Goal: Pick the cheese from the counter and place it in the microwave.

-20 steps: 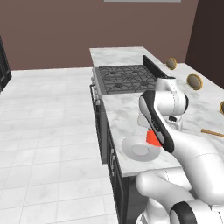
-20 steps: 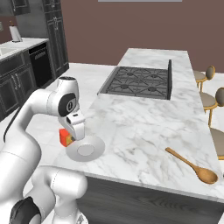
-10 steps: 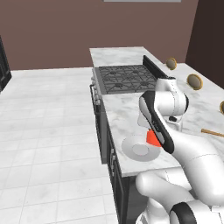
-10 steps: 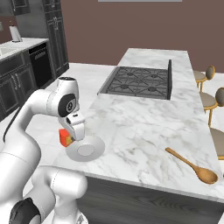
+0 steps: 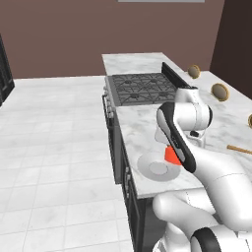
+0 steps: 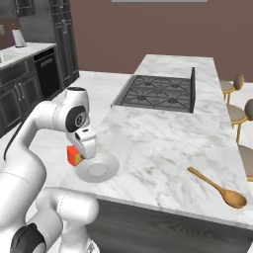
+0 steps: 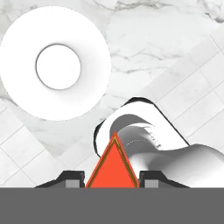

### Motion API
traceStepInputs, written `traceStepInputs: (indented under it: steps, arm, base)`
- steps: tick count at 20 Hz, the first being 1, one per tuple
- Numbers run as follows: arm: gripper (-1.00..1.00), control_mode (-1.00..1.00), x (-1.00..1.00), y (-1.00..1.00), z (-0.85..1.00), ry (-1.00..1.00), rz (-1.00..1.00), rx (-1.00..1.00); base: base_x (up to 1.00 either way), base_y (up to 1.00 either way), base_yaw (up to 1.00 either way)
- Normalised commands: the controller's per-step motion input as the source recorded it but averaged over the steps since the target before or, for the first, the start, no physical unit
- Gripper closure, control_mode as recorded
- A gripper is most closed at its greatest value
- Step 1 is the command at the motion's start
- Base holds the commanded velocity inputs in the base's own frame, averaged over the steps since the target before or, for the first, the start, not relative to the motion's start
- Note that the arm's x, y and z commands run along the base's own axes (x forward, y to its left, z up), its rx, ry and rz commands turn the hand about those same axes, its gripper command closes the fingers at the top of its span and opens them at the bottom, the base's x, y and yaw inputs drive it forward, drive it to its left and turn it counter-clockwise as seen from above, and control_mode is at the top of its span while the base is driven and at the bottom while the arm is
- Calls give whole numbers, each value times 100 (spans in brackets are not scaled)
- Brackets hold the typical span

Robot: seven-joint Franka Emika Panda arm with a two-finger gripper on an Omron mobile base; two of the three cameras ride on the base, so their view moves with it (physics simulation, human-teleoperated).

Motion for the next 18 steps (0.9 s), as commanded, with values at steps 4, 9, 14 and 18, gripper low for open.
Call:
traceStepInputs:
  steps: [4,9,14,18]
  arm:
    - [100,100,0,0,0,0,0,0]
    - [100,100,0,0,0,0,0,0]
    - [100,100,0,0,0,0,0,0]
    - [100,100,0,0,0,0,0,0]
  base:
    - [-44,-3,41]
    - [-43,-3,77]
    - [-36,0,86]
    - [-19,-2,91]
